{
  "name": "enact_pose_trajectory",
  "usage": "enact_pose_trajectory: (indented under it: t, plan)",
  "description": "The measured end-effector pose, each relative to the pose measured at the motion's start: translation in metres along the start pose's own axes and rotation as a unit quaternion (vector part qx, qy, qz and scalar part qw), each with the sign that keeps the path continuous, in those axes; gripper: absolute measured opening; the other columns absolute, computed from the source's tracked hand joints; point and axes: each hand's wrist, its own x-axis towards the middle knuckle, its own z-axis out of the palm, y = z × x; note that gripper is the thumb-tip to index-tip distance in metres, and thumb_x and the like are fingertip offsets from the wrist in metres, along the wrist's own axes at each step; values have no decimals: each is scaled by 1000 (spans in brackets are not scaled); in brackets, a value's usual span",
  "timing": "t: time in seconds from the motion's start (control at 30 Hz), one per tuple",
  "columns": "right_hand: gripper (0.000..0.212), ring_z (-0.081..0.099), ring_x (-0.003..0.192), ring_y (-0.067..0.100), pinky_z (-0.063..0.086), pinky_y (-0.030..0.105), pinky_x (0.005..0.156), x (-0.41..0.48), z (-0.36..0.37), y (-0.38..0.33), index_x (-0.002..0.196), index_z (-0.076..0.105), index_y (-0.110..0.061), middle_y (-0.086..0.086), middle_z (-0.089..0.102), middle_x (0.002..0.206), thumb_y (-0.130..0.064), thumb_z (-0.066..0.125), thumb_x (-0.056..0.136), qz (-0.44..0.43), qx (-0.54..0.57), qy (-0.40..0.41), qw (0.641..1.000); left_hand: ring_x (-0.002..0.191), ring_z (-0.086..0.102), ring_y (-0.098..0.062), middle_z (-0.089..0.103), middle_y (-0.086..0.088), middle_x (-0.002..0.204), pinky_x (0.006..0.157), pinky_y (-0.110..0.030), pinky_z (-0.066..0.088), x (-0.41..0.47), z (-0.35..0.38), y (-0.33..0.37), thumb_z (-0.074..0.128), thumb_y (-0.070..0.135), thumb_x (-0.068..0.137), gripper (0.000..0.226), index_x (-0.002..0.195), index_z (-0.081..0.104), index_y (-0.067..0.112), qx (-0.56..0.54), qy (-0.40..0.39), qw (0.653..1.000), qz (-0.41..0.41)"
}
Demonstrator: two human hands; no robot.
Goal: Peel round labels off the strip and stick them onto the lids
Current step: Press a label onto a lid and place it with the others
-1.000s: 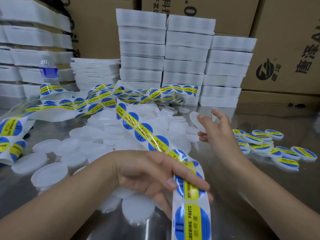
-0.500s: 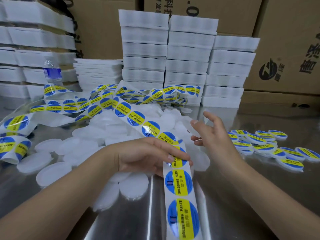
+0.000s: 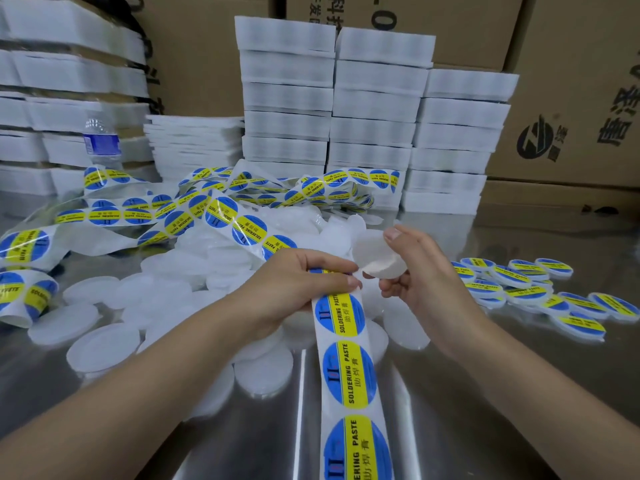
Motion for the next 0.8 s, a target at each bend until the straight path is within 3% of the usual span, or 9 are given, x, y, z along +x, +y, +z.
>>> enact_pose_trajectory:
  t: [0.13, 0.3, 0.37, 0.43, 0.5, 0.57, 0.67, 0.8]
  plan:
    - [79, 57, 62, 19, 45, 30, 60, -1, 0, 3, 123, 48, -27, 4, 71, 68, -61, 65, 53, 20, -9, -25, 999, 82, 73, -24, 76, -8, 90, 76, -34, 59, 2, -2, -1, 76, 9, 75, 30, 101, 71, 23, -12, 34, 999, 38]
    - [68, 56, 59, 17, 45, 30, 60, -2, 2, 6, 121, 47, -30, 1, 71, 67, -57, 66, 61, 40, -26, -52, 998, 75, 69, -17, 75, -8, 89, 68, -26, 57, 0, -3, -2, 76, 26, 67, 22, 88, 78, 21, 10, 2, 999, 40]
    - [58, 54, 53, 12, 44, 30, 58, -3, 1, 5, 118, 49, -33, -5, 68, 61, -58, 67, 69, 34, -69, -34, 996, 71, 67, -17, 74, -6, 84, 66, -25, 56, 0, -2, -3, 75, 27, 69, 15, 81, 78, 19, 18, 6, 999, 33]
    - [35, 47, 45, 4, 39, 27, 53, -3, -3, 2, 109, 55, -38, -8, 61, 56, -55, 61, 79, 11, -109, 13, 994, 66, 66, -15, 73, -4, 79, 61, -23, 55, 0, -3, -2, 71, 25, 78, 10, 76, 77, 18, 14, 13, 1000, 24]
    - [14, 38, 42, 3, 32, 25, 49, -1, -6, -4, 95, 62, -38, -7, 52, 55, -46, 54, 86, -12, -69, 54, 996, 60, 66, -10, 74, 0, 74, 55, -19, 53, 2, -7, -2, 64, 22, 87, 21, 71, 78, 19, -4, 25, 1000, 16]
    - [19, 31, 42, 7, 27, 25, 46, 0, -10, -11, 93, 64, -29, -5, 43, 51, -39, 48, 91, -22, 25, 70, 997, 60, 67, -9, 75, 1, 75, 56, -19, 55, 2, -11, -1, 62, 20, 88, 25, 69, 79, 20, -24, 34, 999, 8]
    - [34, 24, 41, 11, 23, 22, 42, -2, -14, -21, 93, 65, -18, -2, 35, 46, -42, 41, 93, -6, 158, 36, 987, 61, 68, -9, 75, 0, 76, 60, -20, 57, 3, -11, 0, 63, 20, 87, 24, 69, 79, 21, -40, 38, 998, -1]
    - [54, 20, 38, 13, 18, 19, 41, -3, -14, -23, 62, 69, -15, 0, 27, 43, -51, 40, 89, 76, 205, -24, 975, 63, 70, -9, 76, 1, 77, 56, -20, 55, 3, -11, -1, 65, 20, 86, 21, 70, 79, 23, -34, 30, 999, -4]
